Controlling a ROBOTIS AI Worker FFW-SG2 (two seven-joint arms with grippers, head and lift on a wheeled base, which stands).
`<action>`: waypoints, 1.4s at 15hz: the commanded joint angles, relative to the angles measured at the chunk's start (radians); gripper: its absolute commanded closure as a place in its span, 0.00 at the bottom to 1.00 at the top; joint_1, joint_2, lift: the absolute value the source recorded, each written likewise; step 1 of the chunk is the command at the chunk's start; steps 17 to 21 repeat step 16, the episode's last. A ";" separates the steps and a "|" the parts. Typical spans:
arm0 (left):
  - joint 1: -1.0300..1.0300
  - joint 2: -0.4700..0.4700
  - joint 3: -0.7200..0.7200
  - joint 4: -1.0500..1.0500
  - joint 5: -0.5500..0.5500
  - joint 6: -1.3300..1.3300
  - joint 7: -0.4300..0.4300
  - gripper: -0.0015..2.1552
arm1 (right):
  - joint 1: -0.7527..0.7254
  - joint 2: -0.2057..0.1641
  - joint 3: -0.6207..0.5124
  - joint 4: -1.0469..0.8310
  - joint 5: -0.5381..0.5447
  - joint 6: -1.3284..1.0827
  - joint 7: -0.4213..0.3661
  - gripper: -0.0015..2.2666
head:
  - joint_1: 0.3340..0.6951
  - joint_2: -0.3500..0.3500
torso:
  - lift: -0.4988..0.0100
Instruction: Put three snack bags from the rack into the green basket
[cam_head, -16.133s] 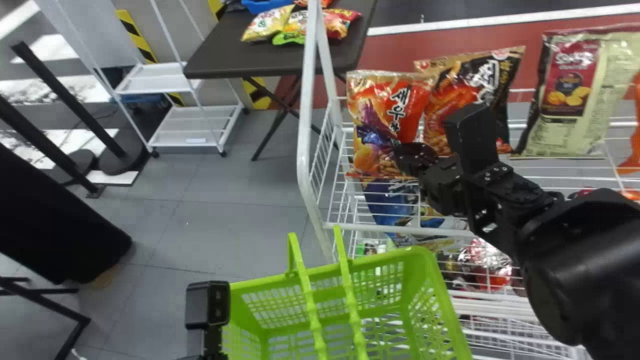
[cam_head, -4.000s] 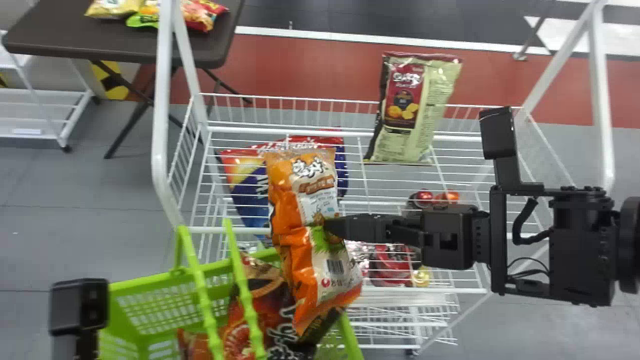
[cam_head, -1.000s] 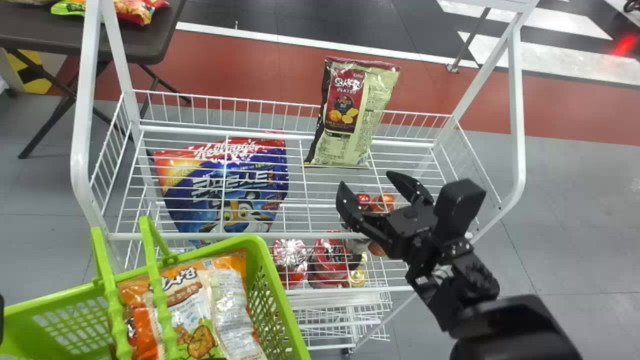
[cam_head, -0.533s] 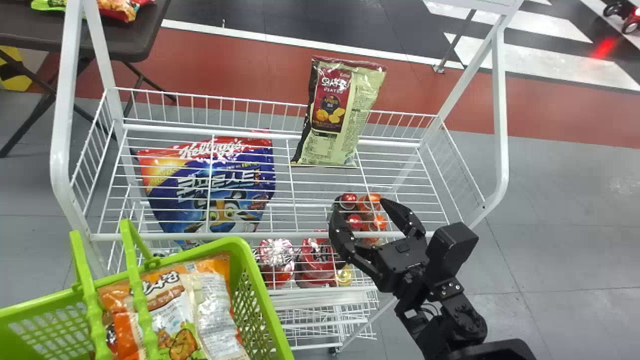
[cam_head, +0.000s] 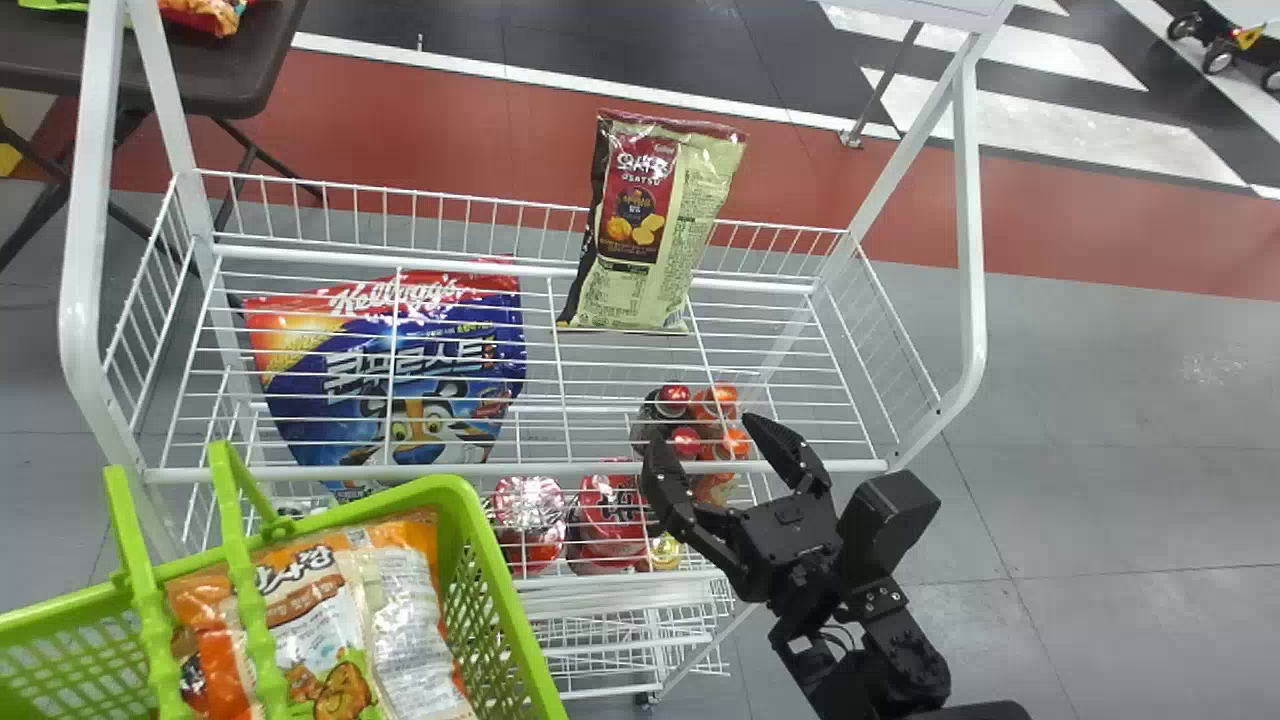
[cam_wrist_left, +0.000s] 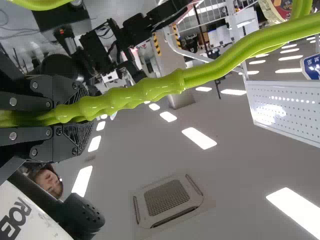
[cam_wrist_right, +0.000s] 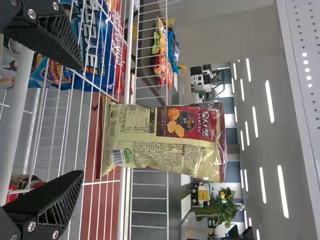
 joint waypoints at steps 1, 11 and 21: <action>0.000 -0.003 0.001 0.000 -0.001 0.000 0.006 1.00 | -0.001 -0.003 -0.001 -0.005 0.001 -0.001 0.000 0.02 | 1.00 0.05 | 0.98; 0.009 -0.003 0.001 0.021 -0.011 -0.012 0.001 1.00 | -0.006 0.014 -0.014 -0.020 0.002 0.012 0.008 0.02 | 1.00 0.04 | 0.98; 0.009 -0.003 0.002 0.018 -0.008 -0.021 0.007 1.00 | -0.006 0.017 -0.011 -0.019 0.001 0.030 0.011 0.03 | 1.00 0.06 | 0.98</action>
